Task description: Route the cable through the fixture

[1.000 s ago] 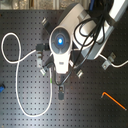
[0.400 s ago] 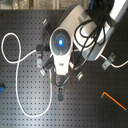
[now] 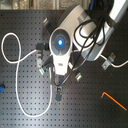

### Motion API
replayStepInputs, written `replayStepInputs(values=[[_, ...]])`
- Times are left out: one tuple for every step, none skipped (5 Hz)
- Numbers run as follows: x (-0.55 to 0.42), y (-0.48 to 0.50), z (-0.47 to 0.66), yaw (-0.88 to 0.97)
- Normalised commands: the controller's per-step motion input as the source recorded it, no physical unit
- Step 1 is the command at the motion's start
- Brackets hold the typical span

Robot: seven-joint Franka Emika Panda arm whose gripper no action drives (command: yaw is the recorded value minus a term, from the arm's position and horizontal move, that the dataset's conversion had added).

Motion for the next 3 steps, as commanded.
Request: replayStepInputs(values=[[-0.125, 0.093, 0.57, -0.05], [-0.076, 0.178, 0.63, -0.03], [-0.077, 0.096, 0.45, -0.04]])
